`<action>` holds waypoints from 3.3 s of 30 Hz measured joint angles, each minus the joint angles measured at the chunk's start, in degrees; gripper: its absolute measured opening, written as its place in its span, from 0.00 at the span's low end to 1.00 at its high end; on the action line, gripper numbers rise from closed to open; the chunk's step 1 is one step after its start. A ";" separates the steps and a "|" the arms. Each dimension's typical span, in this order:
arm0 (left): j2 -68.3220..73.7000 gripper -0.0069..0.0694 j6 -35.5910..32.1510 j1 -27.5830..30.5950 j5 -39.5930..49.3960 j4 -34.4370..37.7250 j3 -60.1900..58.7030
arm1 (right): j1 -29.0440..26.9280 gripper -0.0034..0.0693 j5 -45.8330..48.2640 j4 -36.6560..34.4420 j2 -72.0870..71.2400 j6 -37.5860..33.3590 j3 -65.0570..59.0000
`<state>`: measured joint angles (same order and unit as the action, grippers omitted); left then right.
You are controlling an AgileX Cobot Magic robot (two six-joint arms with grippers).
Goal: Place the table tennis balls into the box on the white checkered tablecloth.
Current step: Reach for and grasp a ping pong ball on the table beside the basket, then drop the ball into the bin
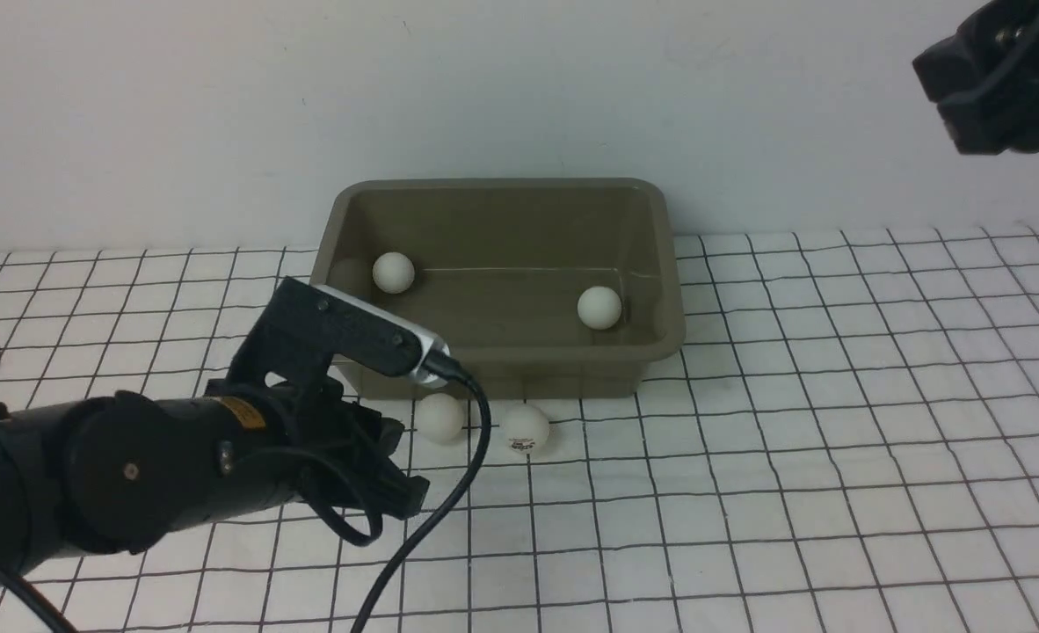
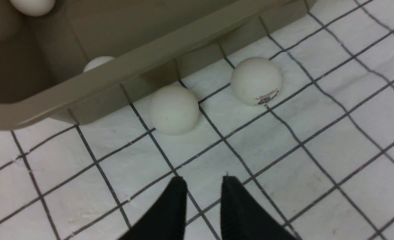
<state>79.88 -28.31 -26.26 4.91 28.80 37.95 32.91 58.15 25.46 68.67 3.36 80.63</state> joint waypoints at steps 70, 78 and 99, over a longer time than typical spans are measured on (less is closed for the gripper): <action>21.97 0.54 33.93 -11.49 -69.91 -18.28 -17.86 | 0.00 0.62 0.06 0.00 0.00 -1.69 0.00; 20.91 0.54 36.55 -6.33 -70.04 -21.33 -16.64 | 0.00 0.62 0.18 -0.75 0.00 -1.69 0.00; 20.27 0.54 40.80 -5.93 -57.09 -27.98 -16.32 | 0.00 0.62 0.11 -0.81 0.00 -1.69 0.00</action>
<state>100.15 12.49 -32.19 -52.19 0.82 21.63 32.91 58.26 24.65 68.67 1.68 80.63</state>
